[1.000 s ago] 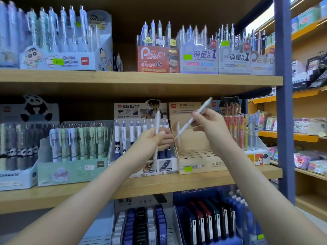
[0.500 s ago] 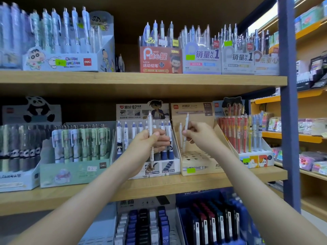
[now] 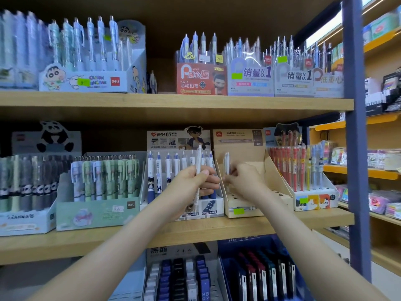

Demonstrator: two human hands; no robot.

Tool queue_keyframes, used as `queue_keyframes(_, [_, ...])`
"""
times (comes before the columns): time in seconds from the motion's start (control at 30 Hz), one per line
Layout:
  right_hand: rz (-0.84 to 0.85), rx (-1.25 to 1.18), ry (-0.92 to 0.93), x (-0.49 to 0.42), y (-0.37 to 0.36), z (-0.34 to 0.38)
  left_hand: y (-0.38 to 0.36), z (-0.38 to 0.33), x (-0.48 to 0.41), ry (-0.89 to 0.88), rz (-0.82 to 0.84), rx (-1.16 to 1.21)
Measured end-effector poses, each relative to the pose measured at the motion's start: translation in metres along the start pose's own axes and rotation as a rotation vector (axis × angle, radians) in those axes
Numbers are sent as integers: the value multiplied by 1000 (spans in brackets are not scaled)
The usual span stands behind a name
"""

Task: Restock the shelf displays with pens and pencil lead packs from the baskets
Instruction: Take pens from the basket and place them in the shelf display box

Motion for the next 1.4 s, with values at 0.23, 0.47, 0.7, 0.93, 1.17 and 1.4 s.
queue_keyframes(0.23, [-150,-277,95,18,30,10,-14,-6,-1,-48,77,-108])
queue_keyframes(0.47, [217,-420,253,38,23,37,-42,-11,-5,-138,213,-392])
queue_keyframes(0.7, [-194,-606,112,26,77,-3,-49,-5,22,-652,240,-1308])
queue_keyframes(0.93, [-52,-234,108,20,35,9,-49,16,32,-797,348,-1360])
queue_keyframes(1.17, [-73,-236,91,15,44,9,-50,18,33,-847,347,-1339])
queue_keyframes(1.4, [0,-128,102,10,24,2,-51,20,32,-846,349,-1337])
Point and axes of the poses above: each hand's wrist, its own x-axis away from the middle knuckle, its own y-axis out of the back of the hand, z = x × y, the point moved 9 cm from there along -x, towards the middle knuckle, and after that the axes turned 7 degrees about -y, right-handed, at the moved point
